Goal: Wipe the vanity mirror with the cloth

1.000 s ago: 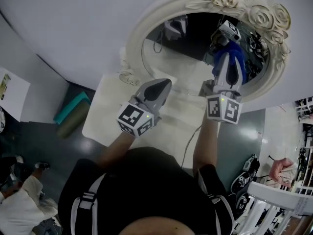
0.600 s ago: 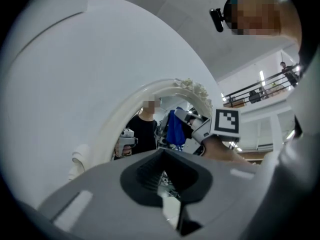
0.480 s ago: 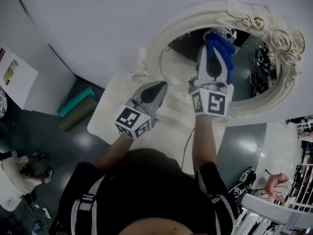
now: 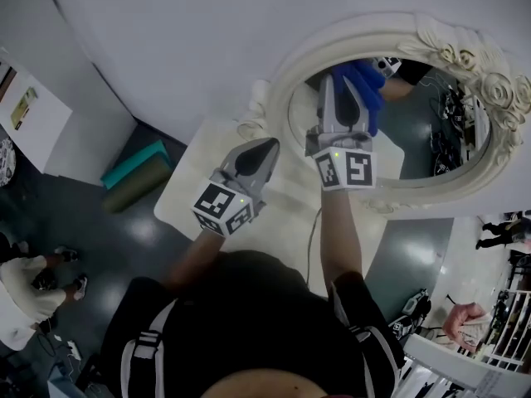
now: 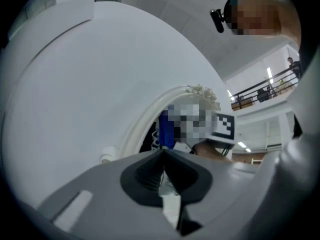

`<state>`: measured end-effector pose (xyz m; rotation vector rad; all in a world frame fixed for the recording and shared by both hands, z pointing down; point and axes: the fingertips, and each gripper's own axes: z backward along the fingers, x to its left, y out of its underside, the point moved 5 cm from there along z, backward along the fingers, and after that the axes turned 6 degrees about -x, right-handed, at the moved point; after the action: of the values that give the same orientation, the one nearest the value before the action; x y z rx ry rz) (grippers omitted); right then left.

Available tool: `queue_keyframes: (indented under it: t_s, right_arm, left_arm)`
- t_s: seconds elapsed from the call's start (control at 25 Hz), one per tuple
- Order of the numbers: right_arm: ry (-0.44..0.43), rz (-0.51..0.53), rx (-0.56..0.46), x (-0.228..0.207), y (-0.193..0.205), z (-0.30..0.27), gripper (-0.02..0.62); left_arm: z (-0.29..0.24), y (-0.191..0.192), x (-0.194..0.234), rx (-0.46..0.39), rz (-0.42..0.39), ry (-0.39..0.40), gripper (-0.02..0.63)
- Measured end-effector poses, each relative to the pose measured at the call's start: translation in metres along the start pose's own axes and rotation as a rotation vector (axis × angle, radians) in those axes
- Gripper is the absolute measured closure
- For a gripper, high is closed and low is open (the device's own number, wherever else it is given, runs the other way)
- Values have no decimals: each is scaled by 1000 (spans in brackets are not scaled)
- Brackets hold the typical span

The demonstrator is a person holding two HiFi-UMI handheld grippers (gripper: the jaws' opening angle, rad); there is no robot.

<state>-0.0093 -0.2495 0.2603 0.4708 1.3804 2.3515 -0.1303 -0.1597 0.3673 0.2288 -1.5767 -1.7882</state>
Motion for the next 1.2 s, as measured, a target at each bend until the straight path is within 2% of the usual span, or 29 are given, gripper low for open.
queue_keyframes:
  t_s: [0.16, 0.52, 0.68, 0.88, 1.2]
  right_arm:
    - [-51, -101, -20, 8, 12, -2, 557]
    - [-102, -209, -58, 16, 8, 10, 557]
    - [-83, -219, -83, 14, -4, 27, 557]
    - [-68, -263, -60, 11, -18, 54, 557]
    - [94, -206, 1, -8, -22, 114, 557]
  left_arm:
    - [9, -2, 7, 1, -5, -25, 600]
    - [23, -3, 8, 5, -11, -61, 600]
    - [23, 0, 0, 17, -12, -43, 600]
    - [20, 4, -9, 33, -4, -17, 600]
    - [7, 21, -27, 92, 29, 110, 600]
